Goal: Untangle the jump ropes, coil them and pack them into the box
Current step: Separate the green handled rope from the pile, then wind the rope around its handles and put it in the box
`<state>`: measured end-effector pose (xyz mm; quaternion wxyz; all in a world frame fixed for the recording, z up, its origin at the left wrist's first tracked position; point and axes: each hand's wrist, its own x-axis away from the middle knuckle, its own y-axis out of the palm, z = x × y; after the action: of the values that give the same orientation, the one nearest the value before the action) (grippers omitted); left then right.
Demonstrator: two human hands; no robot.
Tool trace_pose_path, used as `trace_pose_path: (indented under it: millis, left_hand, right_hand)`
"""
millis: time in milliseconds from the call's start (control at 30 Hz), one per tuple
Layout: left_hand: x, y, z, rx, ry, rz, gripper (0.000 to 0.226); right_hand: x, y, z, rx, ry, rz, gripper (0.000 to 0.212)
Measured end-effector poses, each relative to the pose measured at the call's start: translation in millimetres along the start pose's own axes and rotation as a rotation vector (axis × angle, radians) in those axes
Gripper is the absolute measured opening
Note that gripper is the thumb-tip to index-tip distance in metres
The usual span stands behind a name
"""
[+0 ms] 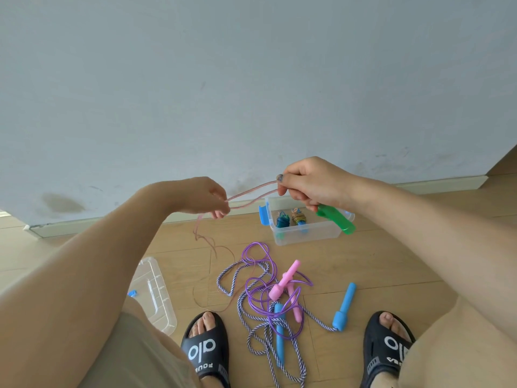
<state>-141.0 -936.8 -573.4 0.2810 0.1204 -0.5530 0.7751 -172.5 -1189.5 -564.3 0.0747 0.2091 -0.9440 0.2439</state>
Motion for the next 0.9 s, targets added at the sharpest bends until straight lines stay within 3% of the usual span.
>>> trace_pose_path:
  millis: [100, 167, 233, 333, 633, 733, 900]
  left_hand:
    - [0.8, 7.7, 19.5, 0.323, 0.118, -0.051, 0.050]
    - [0.8, 11.0, 33.3, 0.525, 0.243, -0.084, 0.039]
    - [3.9, 9.8, 44.0, 0.632, 0.309, -0.078, 0.012]
    - [5.6, 3.5, 41.4, 0.704, 0.298, -0.049, 0.015]
    - [2.5, -6.3, 12.2, 0.720, 0.197, 0.107, 0.013]
    - [-3.0, -1.3, 11.9, 0.577, 0.165, 0.181, 0.011]
    - [-1.2, 7.8, 34.8, 0.241, 0.047, 0.364, 0.046]
  right_hand:
    - [-0.6, 6.7, -2.3, -0.026, -0.007, -0.018, 0.026]
    - [-1.9, 10.0, -5.0, -0.039, -0.018, -0.025, 0.026]
    - [-3.6, 10.6, -7.0, -0.058, -0.029, -0.017, 0.026]
    - [-5.4, 7.3, -7.1, -0.073, -0.035, -0.001, 0.027]
    - [-3.5, -0.1, -1.2, -0.076, 0.012, -0.026, 0.027]
    - [-5.0, 1.2, 0.3, -0.169, 0.041, -0.018, 0.026]
    - [-10.0, 3.1, -2.4, -0.516, 0.137, 0.085, 0.020]
